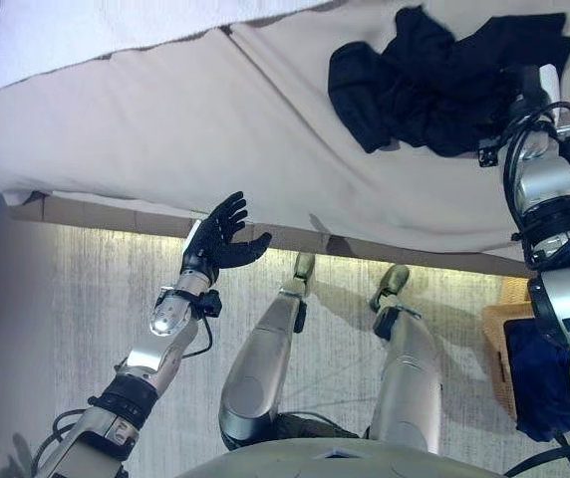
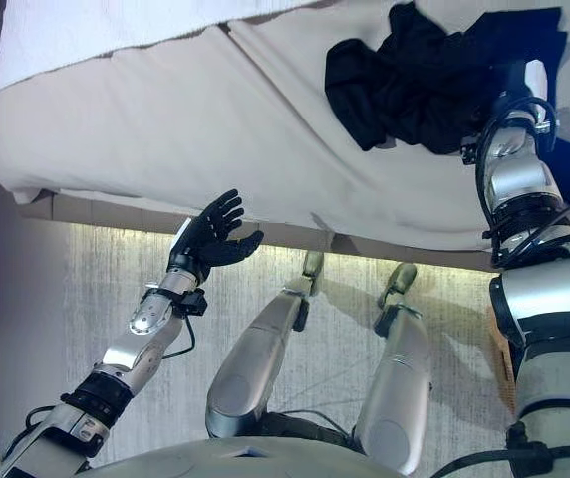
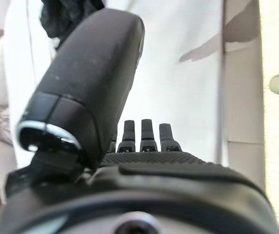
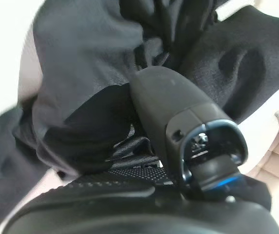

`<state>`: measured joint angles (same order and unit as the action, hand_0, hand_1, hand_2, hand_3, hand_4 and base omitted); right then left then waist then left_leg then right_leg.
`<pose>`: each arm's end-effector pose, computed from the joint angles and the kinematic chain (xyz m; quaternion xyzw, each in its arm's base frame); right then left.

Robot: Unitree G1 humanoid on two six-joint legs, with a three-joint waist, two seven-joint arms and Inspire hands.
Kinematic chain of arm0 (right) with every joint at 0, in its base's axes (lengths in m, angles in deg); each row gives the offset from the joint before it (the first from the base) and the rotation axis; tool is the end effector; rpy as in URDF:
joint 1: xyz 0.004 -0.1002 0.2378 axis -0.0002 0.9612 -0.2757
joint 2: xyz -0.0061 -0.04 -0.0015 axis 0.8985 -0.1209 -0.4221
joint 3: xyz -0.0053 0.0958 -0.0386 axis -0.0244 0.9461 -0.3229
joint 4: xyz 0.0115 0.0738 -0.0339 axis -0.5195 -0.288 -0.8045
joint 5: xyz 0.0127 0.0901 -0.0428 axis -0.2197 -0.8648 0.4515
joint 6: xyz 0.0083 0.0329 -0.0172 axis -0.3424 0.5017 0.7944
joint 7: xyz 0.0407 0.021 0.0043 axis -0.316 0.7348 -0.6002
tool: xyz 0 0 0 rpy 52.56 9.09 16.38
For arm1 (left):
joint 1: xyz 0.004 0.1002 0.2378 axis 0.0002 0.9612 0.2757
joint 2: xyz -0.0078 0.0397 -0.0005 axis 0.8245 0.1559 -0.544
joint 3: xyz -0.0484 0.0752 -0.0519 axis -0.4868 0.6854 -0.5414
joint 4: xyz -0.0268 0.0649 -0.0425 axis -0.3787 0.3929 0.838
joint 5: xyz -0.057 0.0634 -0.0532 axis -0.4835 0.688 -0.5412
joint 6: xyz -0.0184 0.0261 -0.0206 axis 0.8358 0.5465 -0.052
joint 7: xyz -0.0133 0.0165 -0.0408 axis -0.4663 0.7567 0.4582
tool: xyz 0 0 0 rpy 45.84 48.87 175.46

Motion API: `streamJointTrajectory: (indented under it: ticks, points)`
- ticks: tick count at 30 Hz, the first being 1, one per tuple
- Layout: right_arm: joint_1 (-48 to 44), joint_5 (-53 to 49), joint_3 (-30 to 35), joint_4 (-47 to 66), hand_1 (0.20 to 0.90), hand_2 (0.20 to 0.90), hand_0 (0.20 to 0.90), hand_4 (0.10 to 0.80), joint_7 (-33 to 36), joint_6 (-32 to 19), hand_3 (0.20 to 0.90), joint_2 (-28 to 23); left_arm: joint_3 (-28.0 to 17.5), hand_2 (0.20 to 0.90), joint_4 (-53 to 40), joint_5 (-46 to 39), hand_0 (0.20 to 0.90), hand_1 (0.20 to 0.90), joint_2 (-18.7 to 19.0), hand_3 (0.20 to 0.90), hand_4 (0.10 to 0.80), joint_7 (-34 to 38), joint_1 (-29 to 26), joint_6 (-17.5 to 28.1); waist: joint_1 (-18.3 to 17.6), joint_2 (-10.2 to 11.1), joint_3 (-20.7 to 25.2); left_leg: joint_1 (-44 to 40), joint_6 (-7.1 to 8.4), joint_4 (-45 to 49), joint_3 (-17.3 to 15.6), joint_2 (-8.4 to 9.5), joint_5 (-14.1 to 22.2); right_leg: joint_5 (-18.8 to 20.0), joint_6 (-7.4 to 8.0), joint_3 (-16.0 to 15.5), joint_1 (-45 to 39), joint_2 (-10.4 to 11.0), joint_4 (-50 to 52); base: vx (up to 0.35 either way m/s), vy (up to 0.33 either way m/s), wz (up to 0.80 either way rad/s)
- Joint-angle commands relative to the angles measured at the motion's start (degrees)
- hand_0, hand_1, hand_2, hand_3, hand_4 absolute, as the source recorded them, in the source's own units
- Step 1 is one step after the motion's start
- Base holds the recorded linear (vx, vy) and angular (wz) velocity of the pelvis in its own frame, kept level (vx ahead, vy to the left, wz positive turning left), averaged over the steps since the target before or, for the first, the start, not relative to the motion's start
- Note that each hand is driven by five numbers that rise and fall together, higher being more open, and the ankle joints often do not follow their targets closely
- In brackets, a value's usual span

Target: Pick up the clothes from the bed and place them into the basket

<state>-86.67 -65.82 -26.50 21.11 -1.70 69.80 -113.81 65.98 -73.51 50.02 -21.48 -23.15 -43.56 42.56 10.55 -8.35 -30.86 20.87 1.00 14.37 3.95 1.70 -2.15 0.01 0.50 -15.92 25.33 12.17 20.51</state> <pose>0.3454 -0.2759 0.2122 -0.2941 0.0174 -0.2500 0.9224 0.2231 0.1821 0.0281 -0.0290 0.0258 -0.0650 0.9971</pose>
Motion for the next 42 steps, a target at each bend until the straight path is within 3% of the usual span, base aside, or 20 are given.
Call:
streamJointTrajectory:
  ticks: [1,5,8,12,13,15,18,19,21,29,34,42]
  points:
    - [-3.04,1.76,-1.20,7.35,0.300,0.300,0.300,0.100,-0.20,-4.24,0.200,-3.90,-3.00,0.900,-6.51,-1.83,0.900,0.900,3.00,0.900,0.800,2.03,2.57,4.85,-0.58,3.31,1.07,-4.34,-0.59,1.80,-2.52,0.36,5.29,-5.04,-0.13,1.49,-8.88,-2.86,-0.56,0.077,0.143,-0.45]
    - [0.39,2.36,-0.04,10.04,0.300,0.300,0.300,0.100,-4.19,-6.92,0.200,-5.02,-5.46,0.900,-6.25,-1.69,0.900,0.900,2.55,0.900,0.800,3.30,5.20,3.55,-1.10,6.75,6.30,-10.41,-1.71,1.82,2.85,2.75,7.84,-2.72,0.71,7.92,-16.42,-4.39,-7.81,0.116,0.173,-0.66]
    - [2.31,2.32,1.27,11.33,0.300,0.300,0.300,0.100,-4.37,-6.94,0.200,-6.02,-5.85,0.900,-6.35,-0.50,0.900,0.900,2.69,0.900,0.800,2.08,5.37,2.08,-1.74,7.53,8.39,-13.02,-2.09,0.78,1.23,2.59,8.57,-2.09,1.23,8.47,-19.22,-4.71,-10.00,0.083,0.111,-0.78]
    - [7.16,1.13,5.26,13.84,0.300,0.300,0.300,0.100,-4.56,-7.98,0.200,-8.32,-5.05,0.900,-3.82,2.98,0.900,0.900,3.61,0.900,0.800,-1.55,5.71,-0.08,-4.09,9.43,13.08,-18.22,-2.66,-0.98,-2.38,2.78,10.55,3.00,4.85,9.86,-22.60,-3.19,-15.56,0.128,0.101,-0.26]
    - [7.69,1.42,5.91,14.63,0.300,0.300,0.300,0.100,-4.73,-7.95,0.200,-8.14,-4.95,0.900,-3.08,3.42,0.900,0.900,3.97,0.900,0.800,-1.57,5.89,-0.12,-4.44,9.59,13.98,-19.68,-2.67,-2.62,-3.16,2.58,10.29,4.68,5.85,9.31,-22.49,-2.99,-16.67,0.019,0.059,-0.24]
    - [7.99,2.27,6.77,15.91,0.300,0.300,0.300,0.100,-5.15,-7.29,0.200,-7.15,-5.26,0.900,-2.52,4.24,0.900,0.900,5.04,0.900,0.800,-0.06,6.28,-0.55,-4.19,9.22,15.68,-22.39,-2.64,-6.96,-6.46,1.15,8.91,6.29,6.62,5.31,-22.03,-1.98,-15.04,-0.058,0.062,-0.62]
    - [7.38,1.99,6.73,16.33,0.300,0.300,0.300,0.100,-5.29,-6.99,0.200,-7.05,-6.82,0.900,-3.03,3.01,0.900,0.900,5.75,0.900,0.800,2.39,5.93,-1.43,-3.47,8.76,17.43,-22.96,-2.76,-9.69,-8.91,-0.43,7.22,5.08,6.21,2.79,-22.84,-1.86,-12.00,-0.171,0.006,-1.19]
    - [7.75,1.70,7.10,15.52,0.300,0.300,0.300,0.100,-5.31,-7.89,0.200,-7.44,-8.03,0.900,-3.27,1.69,0.900,0.900,5.96,0.900,0.800,2.96,5.53,-2.31,-2.94,8.87,18.62,-22.45,-2.59,-9.94,-10.20,-1.14,6.61,2.91,5.59,0.99,-24.93,-2.13,-13.49,-0.176,-0.073,-1.07]
    - [8.66,1.49,7.36,14.25,0.300,0.300,0.300,0.100,-4.16,-9.40,0.200,-8.40,-8.34,0.900,-1.56,0.10,0.900,0.900,5.18,0.900,0.800,3.44,5.13,-1.78,-3.28,9.51,19.66,-22.57,-1.93,-10.51,-10.66,-1.73,6.40,3.08,5.58,0.50,-26.00,-2.67,-16.89,-0.115,-0.096,-0.61]
    - [9.46,-0.53,10.05,12.37,0.300,0.300,0.300,0.100,-4.16,-9.00,0.200,-15.87,-6.12,0.900,3.29,0.36,0.900,0.900,1.55,0.900,0.800,0.35,6.43,-0.60,-6.73,10.95,22.04,-26.42,-0.86,-16.18,-11.43,-2.44,5.34,2.54,4.41,4.04,-28.27,-6.23,-21.93,-0.035,-0.080,-0.35]
    - [14.98,-1.32,14.32,14.95,0.300,0.300,0.300,0.100,-2.50,-8.69,0.200,-17.95,-4.83,0.900,4.40,1.43,0.900,0.900,1.30,0.900,0.800,-1.05,6.95,0.28,-9.12,11.15,22.81,-27.49,-0.51,-15.96,-12.98,-3.00,5.77,2.37,3.99,5.77,-29.03,-7.04,-23.02,0.014,-0.047,-0.28]
    - [20.77,-2.07,21.07,16.77,0.300,0.300,0.300,0.100,2.41,-7.75,0.200,-18.81,-4.14,0.900,4.71,2.00,0.900,0.900,1.54,0.900,0.800,-1.97,6.30,-0.31,-11.89,10.19,23.25,-29.21,0.19,-17.30,-16.48,-4.41,5.57,2.20,4.28,5.81,-29.35,-7.19,-23.34,0.032,-0.029,-0.19]
